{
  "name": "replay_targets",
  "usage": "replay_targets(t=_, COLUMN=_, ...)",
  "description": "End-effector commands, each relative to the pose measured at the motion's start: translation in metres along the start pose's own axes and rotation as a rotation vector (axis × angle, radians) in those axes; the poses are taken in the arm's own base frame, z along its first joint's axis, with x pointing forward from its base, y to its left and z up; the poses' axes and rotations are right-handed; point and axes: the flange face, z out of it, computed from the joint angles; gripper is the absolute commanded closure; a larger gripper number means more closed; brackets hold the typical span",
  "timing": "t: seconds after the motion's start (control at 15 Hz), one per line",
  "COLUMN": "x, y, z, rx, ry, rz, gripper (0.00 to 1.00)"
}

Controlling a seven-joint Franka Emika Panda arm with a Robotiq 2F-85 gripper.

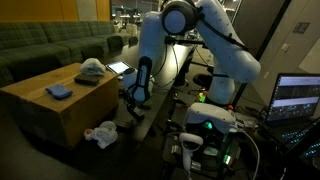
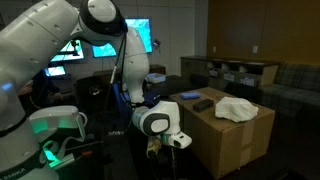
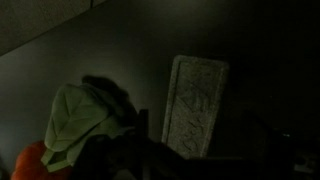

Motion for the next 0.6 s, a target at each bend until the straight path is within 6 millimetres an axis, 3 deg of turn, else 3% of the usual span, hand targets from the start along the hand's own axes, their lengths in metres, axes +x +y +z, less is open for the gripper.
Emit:
replay_targets(t=0.0, x=0.009, y=-0.009, z=-0.019, rx=0.082, ry=0.008, rz=-0.072, gripper=0.0)
replay_targets(t=0.27, x=0.002, y=-0.036, z=-0.043, rx=0.205, ry=0.018, rz=-0.241, gripper=0.0)
replay_targets(t=0.53, x=-0.004, y=-0.062, z=-0.052, rx=0.284, ry=0.016, rz=-0.44, gripper=0.0)
